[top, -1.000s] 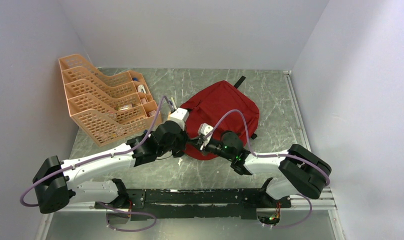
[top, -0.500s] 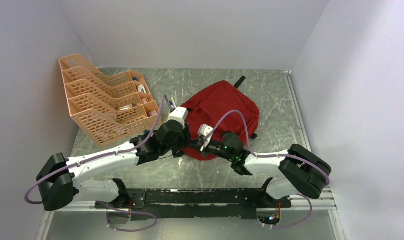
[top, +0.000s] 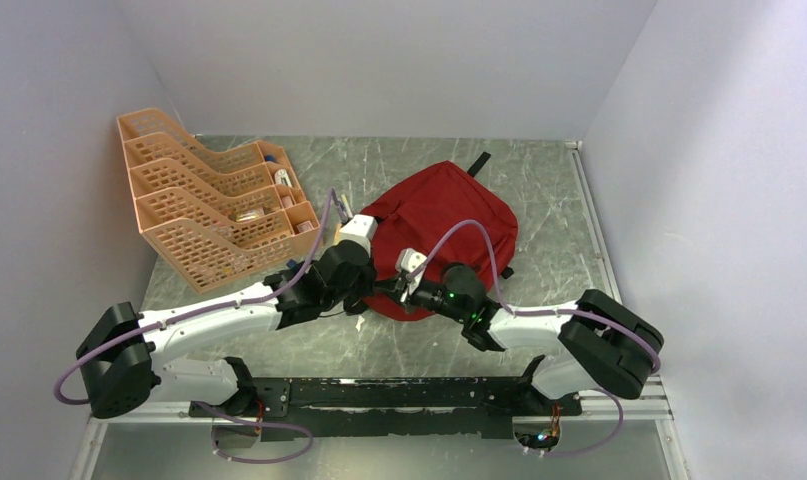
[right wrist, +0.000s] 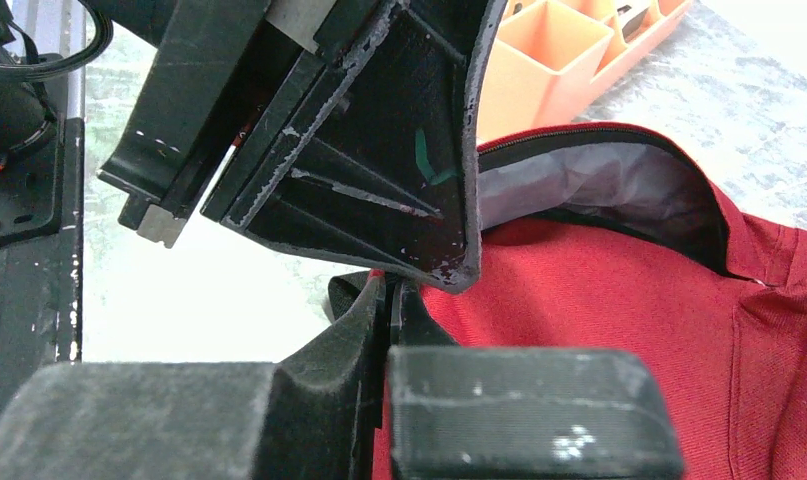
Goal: Pack the student bag
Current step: Zip the student bag at the center of the board.
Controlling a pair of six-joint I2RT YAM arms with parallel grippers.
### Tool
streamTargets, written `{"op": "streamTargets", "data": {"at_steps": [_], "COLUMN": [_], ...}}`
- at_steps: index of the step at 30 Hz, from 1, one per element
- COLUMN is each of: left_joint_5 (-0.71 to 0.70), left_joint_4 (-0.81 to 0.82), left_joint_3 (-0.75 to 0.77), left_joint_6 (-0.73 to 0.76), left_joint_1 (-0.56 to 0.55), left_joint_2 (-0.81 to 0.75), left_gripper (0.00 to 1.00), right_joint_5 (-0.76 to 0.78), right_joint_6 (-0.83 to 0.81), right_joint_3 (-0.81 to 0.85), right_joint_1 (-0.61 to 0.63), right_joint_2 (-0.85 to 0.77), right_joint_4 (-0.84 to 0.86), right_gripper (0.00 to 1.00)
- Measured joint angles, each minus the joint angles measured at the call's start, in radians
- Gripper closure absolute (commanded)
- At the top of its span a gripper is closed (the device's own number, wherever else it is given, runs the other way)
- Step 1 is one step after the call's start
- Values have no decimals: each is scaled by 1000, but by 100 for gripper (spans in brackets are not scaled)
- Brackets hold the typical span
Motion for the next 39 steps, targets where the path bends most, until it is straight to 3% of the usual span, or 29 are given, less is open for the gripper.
{"op": "streamTargets", "data": {"at_steps": [4,7,23,29,36,39], "left_joint_5": [0,0,56,81,104,109], "left_joint_4": [1,1,58,76,80,80], "left_joint_3": [0,0,-2,-7,-7,-7], "left_joint_6": [2,9,80,98,105,105], "left_joint_1": [3,11,14,14,14,14], "left_joint_2": [0,0,-35,-37,-42,-42], "left_gripper": [95,95,95,95,95,95], "right_joint_5": [3,4,107,47,25,25], "right_joint_6": [-4,-35,-203,-225,-253,-268], "right_joint_3": [-5,-5,26,51,58,64], "right_joint_1": [0,2,3,4,4,4], "right_joint_2": [-24,-74,-502,-451,-303,-262], "right_joint_4": [-14,-63,-569,-667,-630,-607], "right_gripper": [61,52,51,50,51,60]}}
